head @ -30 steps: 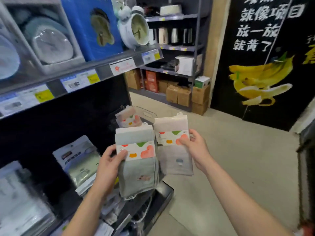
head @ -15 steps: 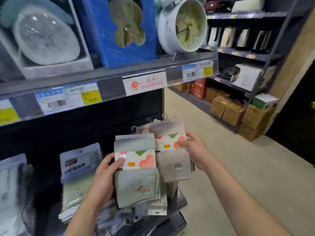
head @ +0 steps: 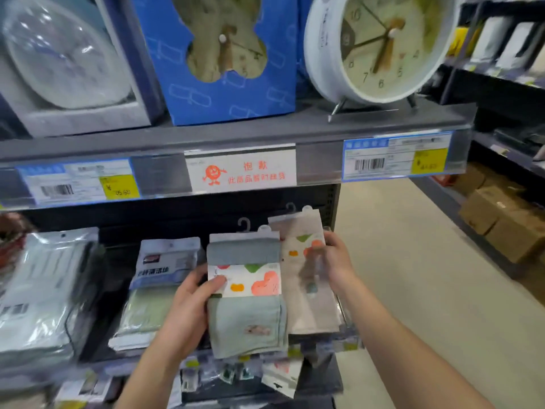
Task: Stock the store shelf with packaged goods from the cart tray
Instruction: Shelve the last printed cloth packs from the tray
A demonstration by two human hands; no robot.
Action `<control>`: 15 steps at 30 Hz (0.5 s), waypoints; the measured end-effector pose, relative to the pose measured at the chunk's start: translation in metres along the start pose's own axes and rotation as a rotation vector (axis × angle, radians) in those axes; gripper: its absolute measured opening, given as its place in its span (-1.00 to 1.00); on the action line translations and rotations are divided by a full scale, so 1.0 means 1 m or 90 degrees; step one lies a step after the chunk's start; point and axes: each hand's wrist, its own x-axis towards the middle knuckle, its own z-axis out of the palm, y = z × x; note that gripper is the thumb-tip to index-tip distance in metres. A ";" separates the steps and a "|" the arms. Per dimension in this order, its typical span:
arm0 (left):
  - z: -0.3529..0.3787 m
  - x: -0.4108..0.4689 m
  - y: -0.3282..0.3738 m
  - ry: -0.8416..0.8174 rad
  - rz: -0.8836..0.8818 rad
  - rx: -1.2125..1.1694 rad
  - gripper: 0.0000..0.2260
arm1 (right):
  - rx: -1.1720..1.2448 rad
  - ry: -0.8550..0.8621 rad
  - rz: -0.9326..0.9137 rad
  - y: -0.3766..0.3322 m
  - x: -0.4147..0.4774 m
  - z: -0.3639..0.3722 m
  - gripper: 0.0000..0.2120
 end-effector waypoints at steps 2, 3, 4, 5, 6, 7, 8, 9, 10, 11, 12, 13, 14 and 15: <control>0.006 -0.003 0.001 0.023 0.010 -0.003 -0.56 | -0.006 -0.003 0.010 0.010 0.009 -0.002 -0.80; 0.010 -0.005 0.002 0.030 0.013 -0.002 -0.45 | -0.017 -0.005 0.009 0.014 0.012 -0.003 -0.81; 0.013 -0.007 0.003 0.036 0.015 0.003 -0.37 | -0.032 -0.007 0.002 0.017 0.013 -0.002 -0.82; 0.018 -0.010 0.005 0.038 0.018 0.010 -0.35 | -0.052 -0.003 -0.010 0.019 0.015 -0.002 -0.82; 0.023 -0.011 0.007 0.035 0.025 0.015 -0.41 | -0.080 0.009 -0.027 0.022 0.016 0.000 -0.82; 0.028 -0.014 0.010 0.035 0.032 0.014 -0.52 | -0.106 0.027 -0.047 0.023 0.016 0.002 -0.80; 0.033 -0.016 0.014 0.039 0.041 0.009 -0.62 | -0.124 0.044 -0.066 0.025 0.016 0.004 -0.79; 0.037 -0.019 0.020 0.048 0.048 0.003 -0.67 | -0.133 0.055 -0.081 0.028 0.016 0.007 -0.78; 0.041 -0.020 0.026 0.053 0.056 -0.006 -0.67 | -0.133 0.059 -0.092 0.030 0.015 0.009 -0.76; 0.045 -0.022 0.034 0.056 0.065 -0.020 -0.64 | -0.132 0.060 -0.101 0.032 0.015 0.010 -0.76; 0.049 -0.022 0.041 0.052 0.078 -0.037 -0.62 | -0.133 0.061 -0.104 0.033 0.016 0.010 -0.75; 0.053 -0.022 0.048 0.041 0.088 -0.049 -0.62 | -0.140 0.060 -0.103 0.033 0.017 0.009 -0.75; 0.057 -0.021 0.052 0.024 0.096 -0.056 -0.64 | -0.151 0.055 -0.099 0.032 0.017 0.008 -0.75; 0.062 -0.020 0.056 0.008 0.102 -0.062 -0.66 | -0.159 0.051 -0.097 0.033 0.018 0.006 -0.75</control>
